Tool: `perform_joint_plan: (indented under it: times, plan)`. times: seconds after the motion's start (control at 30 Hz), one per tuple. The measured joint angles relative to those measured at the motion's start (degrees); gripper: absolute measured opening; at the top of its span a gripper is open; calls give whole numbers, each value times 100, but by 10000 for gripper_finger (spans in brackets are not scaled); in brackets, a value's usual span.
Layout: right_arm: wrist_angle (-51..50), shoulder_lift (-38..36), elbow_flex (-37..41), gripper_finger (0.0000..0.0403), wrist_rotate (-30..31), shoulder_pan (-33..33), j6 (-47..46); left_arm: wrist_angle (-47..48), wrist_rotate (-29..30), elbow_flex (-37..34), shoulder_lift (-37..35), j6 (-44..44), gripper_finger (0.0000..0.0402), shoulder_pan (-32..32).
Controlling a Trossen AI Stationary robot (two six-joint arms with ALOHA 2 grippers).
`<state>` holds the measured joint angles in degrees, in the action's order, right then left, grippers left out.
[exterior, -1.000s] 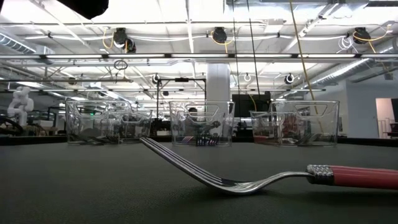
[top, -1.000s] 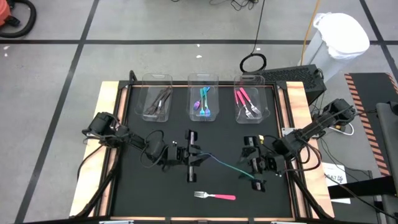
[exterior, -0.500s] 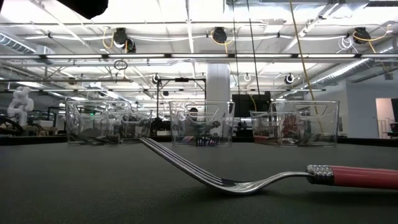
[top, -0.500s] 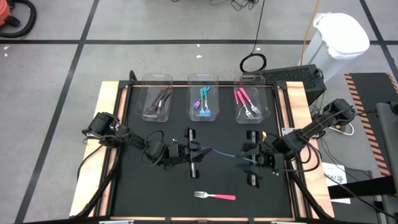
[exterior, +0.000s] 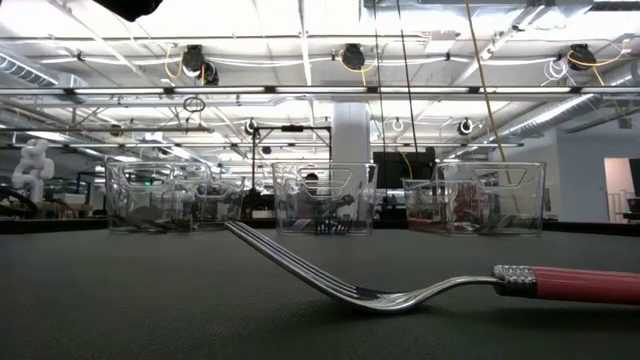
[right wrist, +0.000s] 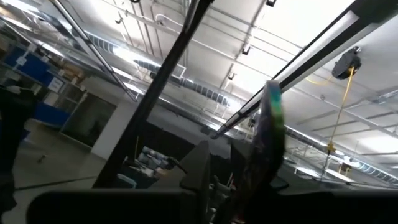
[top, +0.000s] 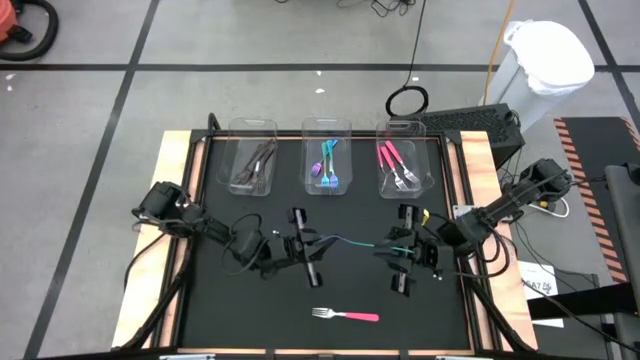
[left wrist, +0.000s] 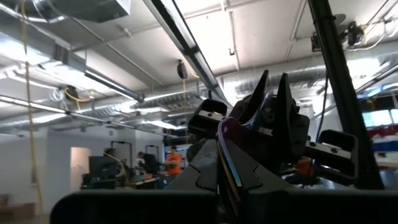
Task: Sort silverware by color (type)
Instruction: Put the blue fork into the middle transparent bin
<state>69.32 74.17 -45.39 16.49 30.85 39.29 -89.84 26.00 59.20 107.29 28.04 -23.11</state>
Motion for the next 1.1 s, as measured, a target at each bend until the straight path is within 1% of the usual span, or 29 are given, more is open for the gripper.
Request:
perform_joint_plan:
  times: [0.13, 0.27, 0.4, 0.5, 0.53, 0.7, 0.9, 1.1]
  plan:
    - [170, 0, 0, 72, 2, 38, 110, -11, 39, 0, -11, 137, 3, -7]
    - [206, 0, 0, 99, 36, 39, 112, -15, 59, 0, -11, 144, 3, -3]
    - [208, 0, 0, 125, 498, 39, 272, -17, 58, 0, -11, 144, 3, -4]
    - [202, 0, 0, 137, 805, 65, 395, -17, 59, 0, -13, 144, 3, -22]
    - [201, 0, 0, 139, 896, 95, 442, -17, 57, 0, -14, 144, 3, -27]
    - [110, 0, 0, 141, 942, 341, 654, -17, 57, 0, -14, 142, 3, -27]
    - [229, 0, 2, 141, 1348, 679, 1055, -15, 16, 0, -14, 141, 3, -27]
    - [427, 0, 2, 141, 1367, 849, 1261, -15, -22, 0, -16, 139, 3, -29]
